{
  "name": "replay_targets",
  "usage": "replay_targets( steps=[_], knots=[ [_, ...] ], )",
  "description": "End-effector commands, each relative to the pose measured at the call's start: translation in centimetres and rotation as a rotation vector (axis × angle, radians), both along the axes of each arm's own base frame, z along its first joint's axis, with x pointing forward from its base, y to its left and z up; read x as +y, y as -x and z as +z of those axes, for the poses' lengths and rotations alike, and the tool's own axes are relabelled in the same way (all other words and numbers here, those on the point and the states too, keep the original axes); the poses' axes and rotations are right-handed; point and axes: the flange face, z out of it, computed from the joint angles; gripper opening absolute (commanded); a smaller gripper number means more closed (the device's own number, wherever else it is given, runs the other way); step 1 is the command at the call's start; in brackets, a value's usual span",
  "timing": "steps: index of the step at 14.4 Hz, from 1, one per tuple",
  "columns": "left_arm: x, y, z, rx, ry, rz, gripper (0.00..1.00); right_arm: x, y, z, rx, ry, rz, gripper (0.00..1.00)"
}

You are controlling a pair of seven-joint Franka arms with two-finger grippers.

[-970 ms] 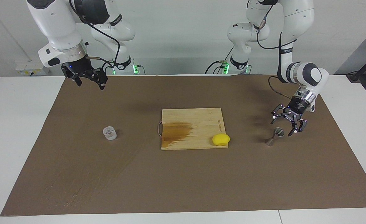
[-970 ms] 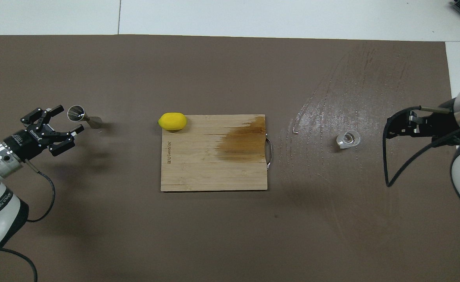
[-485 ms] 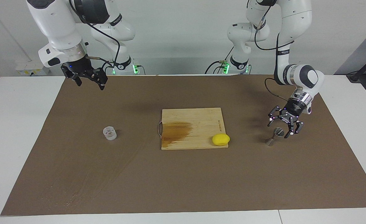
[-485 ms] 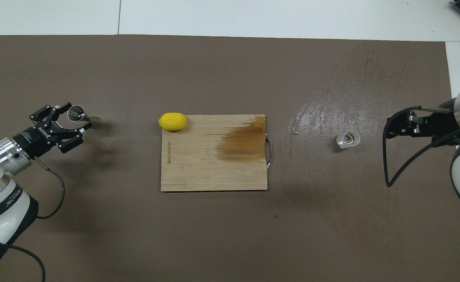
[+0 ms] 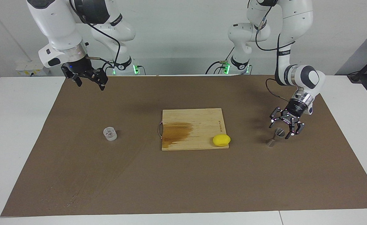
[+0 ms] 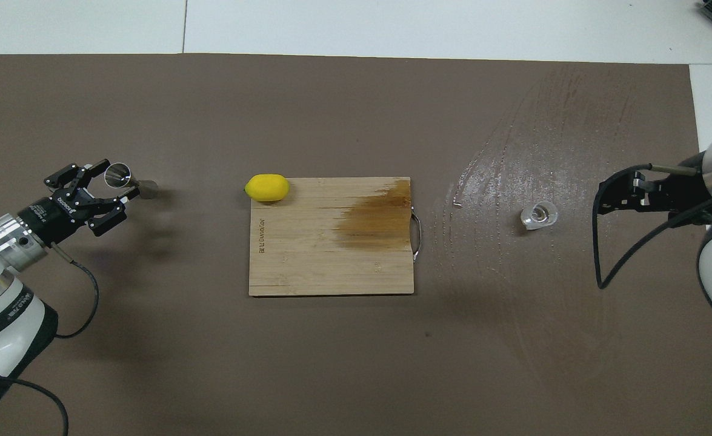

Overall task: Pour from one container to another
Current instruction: 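Close the left gripper around the metal cup, then lift the metal cup and carry it over the cutting board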

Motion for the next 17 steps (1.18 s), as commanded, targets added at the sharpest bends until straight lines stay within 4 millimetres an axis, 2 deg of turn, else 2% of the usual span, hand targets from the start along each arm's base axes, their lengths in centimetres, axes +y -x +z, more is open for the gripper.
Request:
replay_targets(
  steps=[1, 2, 3, 4, 9, 12, 15, 16, 17],
  knots=[
    [0.2, 0.0, -0.3, -0.008, -0.006, 0.020, 0.78, -0.4, 0.7, 0.1, 0.004, -0.012, 0.008, 1.00],
    [0.2, 0.1, -0.4, -0.004, -0.003, 0.022, 0.64, -0.4, 0.7, 0.1, 0.004, -0.012, 0.008, 1.00],
    [0.2, 0.2, -0.5, -0.003, 0.001, 0.018, 0.22, -0.4, 0.7, 0.1, 0.004, -0.012, 0.008, 1.00],
    [0.3, 0.2, -0.4, -0.004, 0.002, 0.021, 0.00, -0.4, 0.7, 0.1, 0.004, -0.012, 0.008, 1.00],
    [-0.3, -0.1, 0.1, -0.011, 0.031, 0.001, 0.00, -0.4, 0.7, 0.1, 0.004, -0.012, 0.008, 1.00],
    [-2.7, -1.3, 1.8, -0.004, 0.123, -0.047, 0.00, -0.4, 0.7, 0.1, 0.004, -0.012, 0.008, 1.00],
    [-8.3, -2.3, 4.4, -0.034, 0.135, -0.136, 0.00, -0.4, 0.7, 0.1, 0.004, -0.012, 0.008, 1.00],
    [-11.2, -2.9, 5.8, -0.052, 0.139, -0.183, 0.00, -0.4, 0.7, 0.1, 0.004, -0.012, 0.008, 1.00],
    [-13.3, -3.2, 6.5, -0.042, 0.143, -0.198, 0.00, -0.4, 0.7, 0.1, 0.004, -0.012, 0.008, 1.00]
  ],
)
